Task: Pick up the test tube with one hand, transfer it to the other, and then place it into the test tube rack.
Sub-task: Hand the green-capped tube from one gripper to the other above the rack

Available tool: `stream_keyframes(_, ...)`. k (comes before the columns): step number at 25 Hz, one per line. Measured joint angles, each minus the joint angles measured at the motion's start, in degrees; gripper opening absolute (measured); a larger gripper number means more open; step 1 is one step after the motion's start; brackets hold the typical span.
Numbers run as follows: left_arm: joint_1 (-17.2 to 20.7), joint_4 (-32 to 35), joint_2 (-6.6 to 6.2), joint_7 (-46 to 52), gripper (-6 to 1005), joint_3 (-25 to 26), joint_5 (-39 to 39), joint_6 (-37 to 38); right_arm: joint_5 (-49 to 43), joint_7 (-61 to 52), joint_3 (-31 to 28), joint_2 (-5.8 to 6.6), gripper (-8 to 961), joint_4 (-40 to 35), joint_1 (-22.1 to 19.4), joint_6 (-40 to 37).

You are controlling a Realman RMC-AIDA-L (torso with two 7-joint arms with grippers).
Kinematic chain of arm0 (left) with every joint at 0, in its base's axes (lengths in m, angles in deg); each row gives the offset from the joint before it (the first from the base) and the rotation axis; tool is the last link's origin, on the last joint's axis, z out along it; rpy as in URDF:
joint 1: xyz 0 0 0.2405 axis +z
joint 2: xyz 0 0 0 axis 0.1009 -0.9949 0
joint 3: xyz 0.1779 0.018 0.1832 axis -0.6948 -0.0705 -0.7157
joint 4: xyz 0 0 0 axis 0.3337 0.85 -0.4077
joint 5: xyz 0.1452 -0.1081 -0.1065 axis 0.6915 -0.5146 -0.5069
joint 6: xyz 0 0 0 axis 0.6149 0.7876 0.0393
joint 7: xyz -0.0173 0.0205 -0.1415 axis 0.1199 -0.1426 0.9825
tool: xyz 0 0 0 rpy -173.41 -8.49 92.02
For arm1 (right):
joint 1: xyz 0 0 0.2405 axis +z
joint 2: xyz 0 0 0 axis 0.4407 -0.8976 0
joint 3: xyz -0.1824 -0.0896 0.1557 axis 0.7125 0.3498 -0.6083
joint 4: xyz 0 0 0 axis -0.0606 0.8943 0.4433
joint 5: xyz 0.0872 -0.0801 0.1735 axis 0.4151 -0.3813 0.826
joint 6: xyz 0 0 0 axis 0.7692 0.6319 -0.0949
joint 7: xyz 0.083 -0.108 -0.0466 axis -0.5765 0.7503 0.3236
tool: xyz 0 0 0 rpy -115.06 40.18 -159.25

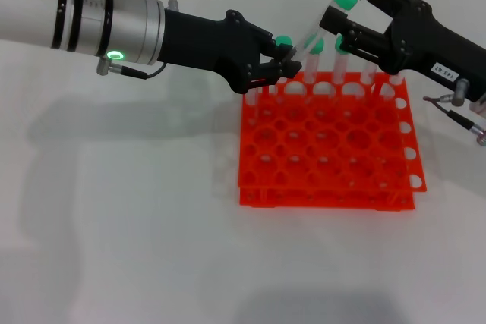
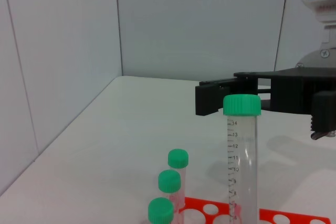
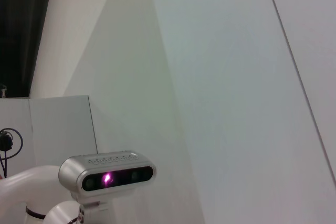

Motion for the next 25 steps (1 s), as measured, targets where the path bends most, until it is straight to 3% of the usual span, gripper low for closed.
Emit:
stream_keyframes(3,0.0,0.0,0.02,0.0,191,0.0,0.0,0.0,0.0,-0.3,0.0,0.00,868,0.0,0.1,0.0)
stream_keyframes(6,0.0,0.0,0.10,0.0,191,-0.1,0.0,0.0,0.0,-0.6,0.0,0.00,675,0.0,0.1,0.0)
stream_keyframes(17,-0.1,0.0,0.33,-0.1,191,-0.3,0.1,-0.1,0.0,-1.4,0.0,0.01,426,0.0,0.3,1.6)
stream_keyframes(22,-0.1,0.0,0.39,0.0,192,-0.3,0.1,0.0,0.0,-1.4,-0.1,0.00,258,0.0,0.2,1.4)
stream_keyframes(25,-0.1,0.1,0.61,0.7,200,-0.4,0.3,-0.1,0.0,-1.2,-0.3,0.00,258,0.0,0.0,1.3)
